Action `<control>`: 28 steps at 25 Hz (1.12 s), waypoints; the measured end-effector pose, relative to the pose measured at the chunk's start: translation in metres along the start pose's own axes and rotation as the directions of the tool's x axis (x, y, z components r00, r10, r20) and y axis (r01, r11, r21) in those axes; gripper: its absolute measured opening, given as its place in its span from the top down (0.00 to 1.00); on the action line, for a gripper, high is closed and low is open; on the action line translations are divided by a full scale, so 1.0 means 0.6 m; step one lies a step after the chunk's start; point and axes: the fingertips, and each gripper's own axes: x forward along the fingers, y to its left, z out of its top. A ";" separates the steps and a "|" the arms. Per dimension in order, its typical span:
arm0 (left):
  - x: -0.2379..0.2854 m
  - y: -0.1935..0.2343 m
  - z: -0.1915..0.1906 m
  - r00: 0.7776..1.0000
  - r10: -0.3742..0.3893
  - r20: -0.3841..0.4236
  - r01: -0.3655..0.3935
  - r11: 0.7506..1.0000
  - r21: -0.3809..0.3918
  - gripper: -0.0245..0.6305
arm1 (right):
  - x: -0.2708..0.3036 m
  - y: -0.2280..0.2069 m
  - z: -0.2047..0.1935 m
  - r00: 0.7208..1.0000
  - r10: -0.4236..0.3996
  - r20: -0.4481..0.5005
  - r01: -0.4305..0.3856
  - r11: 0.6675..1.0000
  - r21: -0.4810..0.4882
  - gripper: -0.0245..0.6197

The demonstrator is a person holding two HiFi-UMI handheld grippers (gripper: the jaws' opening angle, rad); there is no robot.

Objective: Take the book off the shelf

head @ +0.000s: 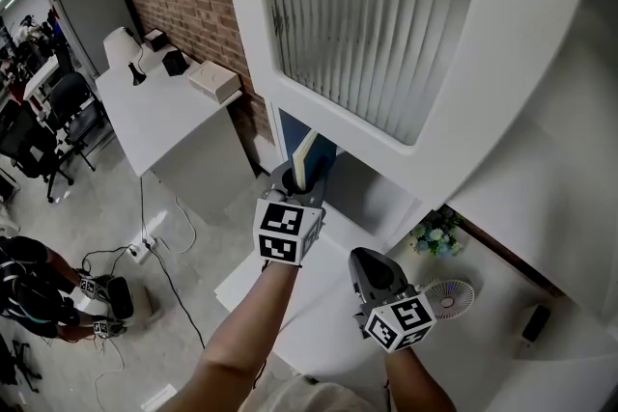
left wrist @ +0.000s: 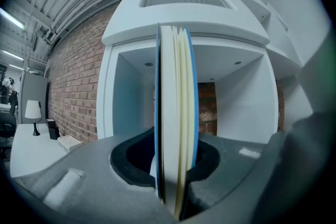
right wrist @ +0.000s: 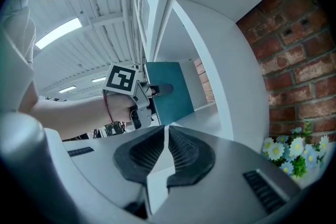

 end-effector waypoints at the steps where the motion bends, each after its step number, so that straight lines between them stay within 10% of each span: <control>1: 0.001 -0.001 0.000 1.000 0.000 -0.001 0.000 1.000 0.001 0.86 | 0.000 0.000 0.000 1.000 -0.001 0.000 0.001 1.000 0.000 0.93; 28: 0.008 0.005 -0.004 1.000 0.025 -0.012 -0.025 1.000 -0.010 0.89 | -0.004 -0.004 -0.001 1.000 -0.009 -0.003 0.009 1.000 0.002 0.93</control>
